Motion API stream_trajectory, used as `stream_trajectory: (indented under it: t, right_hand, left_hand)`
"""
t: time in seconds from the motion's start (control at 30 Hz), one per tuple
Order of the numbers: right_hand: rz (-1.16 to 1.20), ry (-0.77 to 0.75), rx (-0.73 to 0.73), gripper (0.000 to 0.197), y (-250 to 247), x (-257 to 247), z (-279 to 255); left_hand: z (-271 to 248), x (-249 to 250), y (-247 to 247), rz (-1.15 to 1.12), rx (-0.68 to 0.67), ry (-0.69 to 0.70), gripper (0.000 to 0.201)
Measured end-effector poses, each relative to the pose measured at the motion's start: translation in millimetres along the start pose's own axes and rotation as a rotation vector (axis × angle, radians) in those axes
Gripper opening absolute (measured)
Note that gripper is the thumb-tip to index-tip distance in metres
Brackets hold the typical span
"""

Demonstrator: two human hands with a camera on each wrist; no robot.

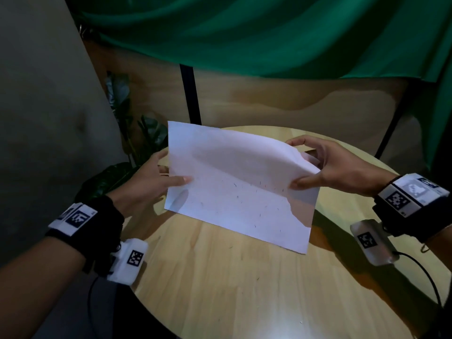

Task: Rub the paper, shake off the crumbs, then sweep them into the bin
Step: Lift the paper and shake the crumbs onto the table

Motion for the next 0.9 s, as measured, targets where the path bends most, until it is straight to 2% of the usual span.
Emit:
stream_trajectory:
  t: [0.07,0.17,0.23,0.3,0.4,0.47,0.53,0.6,0.63,0.67,0.7,0.8,0.83,0.9]
  right_hand:
    - [0.011,-0.046,0.021,0.079,-4.8,-9.9,-0.3]
    - [0.075,-0.135,0.105,0.097,-11.2,-21.6,-0.5]
    - [0.117,-0.194,0.225,0.111,-18.2,-26.8,-1.9]
    - [0.154,-0.240,0.321,0.120,-22.7,-30.2,-4.9]
    - [0.256,-0.294,0.392,0.120,-24.3,-31.8,-11.3]
    - [0.309,-0.257,0.408,0.113,-21.2,-25.8,-11.8]
    - [0.253,-0.156,0.358,0.093,-10.0,-14.4,-8.4]
    - [0.082,-0.070,0.269,0.047,6.0,0.4,-0.6]
    - [0.020,-0.054,0.257,0.025,10.0,5.3,1.2]
    - [0.017,-0.051,0.266,0.013,9.7,8.4,1.3]
    - [0.053,-0.057,0.294,0.009,6.6,7.3,0.8]
    - [0.229,-0.120,0.392,0.020,-11.1,-4.0,-4.2]
    - [0.258,-0.141,0.407,0.020,-14.0,-6.1,-5.0]
    - [0.249,-0.112,0.397,0.015,-10.3,-1.4,-2.2]
  left_hand:
    - [-2.6,9.1,-3.6,-0.114,0.017,0.017,0.105]
    - [-8.7,25.2,-8.7,-0.142,0.073,0.083,0.048]
    - [-13.7,32.6,-11.8,-0.182,0.121,0.123,0.025]
    - [-19.8,38.7,-15.3,-0.215,0.168,0.162,0.023]
    - [-29.3,42.9,-19.9,-0.190,0.236,0.213,0.034]
    - [-32.6,36.6,-19.5,-0.179,0.218,0.211,0.039]
    - [-37.1,26.5,-14.0,-0.141,0.132,0.143,0.046]
    - [-38.1,18.7,-8.6,-0.062,0.059,0.098,0.053]
    - [-37.6,19.5,-8.3,-0.032,0.058,0.103,0.049]
    - [-38.0,23.4,-9.6,-0.012,0.079,0.120,0.043]
    - [-37.6,27.5,-12.2,-0.005,0.110,0.140,0.037]
    - [-37.3,38.7,-19.2,-0.085,0.195,0.211,0.021]
    - [-37.0,39.4,-19.2,-0.101,0.199,0.224,0.014]
    - [-35.3,36.1,-12.9,-0.032,0.153,0.214,0.013]
Point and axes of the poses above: each hand's wrist, its own z-axis towards the middle knuckle, its own y-axis out of the palm, x = y × z, the point moved 7 cm from there along z, towards the middle knuckle, and after that the axes turned 6 degrees about y, right-handed, at the moved point
